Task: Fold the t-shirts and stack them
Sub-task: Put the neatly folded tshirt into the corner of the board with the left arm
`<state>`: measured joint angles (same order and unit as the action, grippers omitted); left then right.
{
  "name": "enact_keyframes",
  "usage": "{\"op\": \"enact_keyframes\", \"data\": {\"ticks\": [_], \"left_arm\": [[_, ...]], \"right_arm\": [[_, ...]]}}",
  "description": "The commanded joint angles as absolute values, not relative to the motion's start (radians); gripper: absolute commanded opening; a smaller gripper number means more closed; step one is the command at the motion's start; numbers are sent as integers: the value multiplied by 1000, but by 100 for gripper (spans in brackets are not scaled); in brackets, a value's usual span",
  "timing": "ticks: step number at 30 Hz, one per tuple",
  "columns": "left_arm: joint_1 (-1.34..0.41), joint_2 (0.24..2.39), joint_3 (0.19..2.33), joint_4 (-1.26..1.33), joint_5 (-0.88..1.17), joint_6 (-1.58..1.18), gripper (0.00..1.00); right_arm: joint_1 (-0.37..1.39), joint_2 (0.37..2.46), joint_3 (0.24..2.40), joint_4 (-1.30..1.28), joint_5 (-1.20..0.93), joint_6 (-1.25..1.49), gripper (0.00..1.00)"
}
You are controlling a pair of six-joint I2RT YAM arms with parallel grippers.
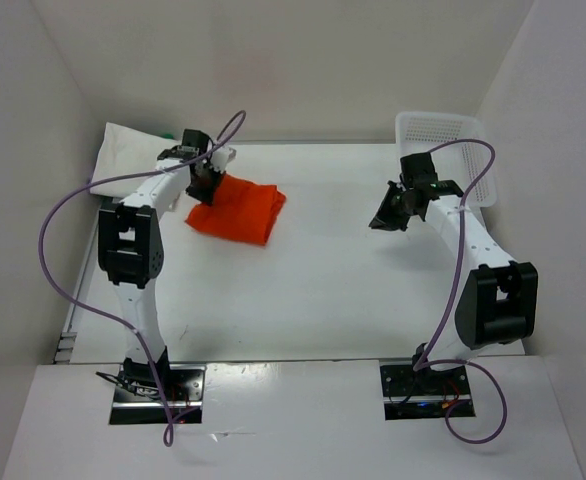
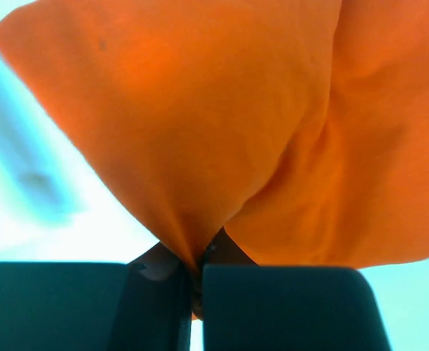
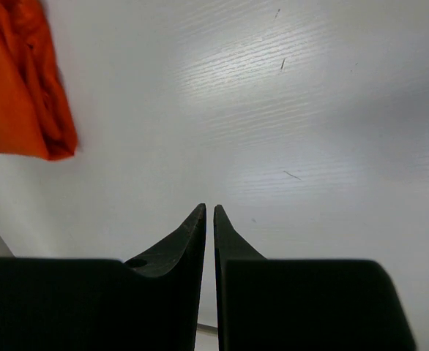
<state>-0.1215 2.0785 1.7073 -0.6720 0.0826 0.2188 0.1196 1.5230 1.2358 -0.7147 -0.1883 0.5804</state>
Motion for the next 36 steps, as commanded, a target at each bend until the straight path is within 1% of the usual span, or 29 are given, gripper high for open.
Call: {"op": "enact_keyframes", "data": {"ticks": [1,3,9,16,27,36], "left_arm": [[-132,2101,1831,-635,-164,294,0],[-132,2114,1870,-606,-253,328,0],[-123,2146,1942,-557,-417,413,0],[-55,2174,2045,-517,-488,475,0],[81,2143,2101,-518,-436,499,0],[199,2184,2200,-546,-365,499,0]], "right_arm": [[112,1525,1262,-723,-187,555,13],[112,1525,1262,-732,-187,555,13],[112,1525,1243,-741,-166,555,13],[112,1506,1233,-750,-147,555,13],[112,1485,1215,-759,-137,546,13],[103,1551,1255,-778,-146,546,13]]}}
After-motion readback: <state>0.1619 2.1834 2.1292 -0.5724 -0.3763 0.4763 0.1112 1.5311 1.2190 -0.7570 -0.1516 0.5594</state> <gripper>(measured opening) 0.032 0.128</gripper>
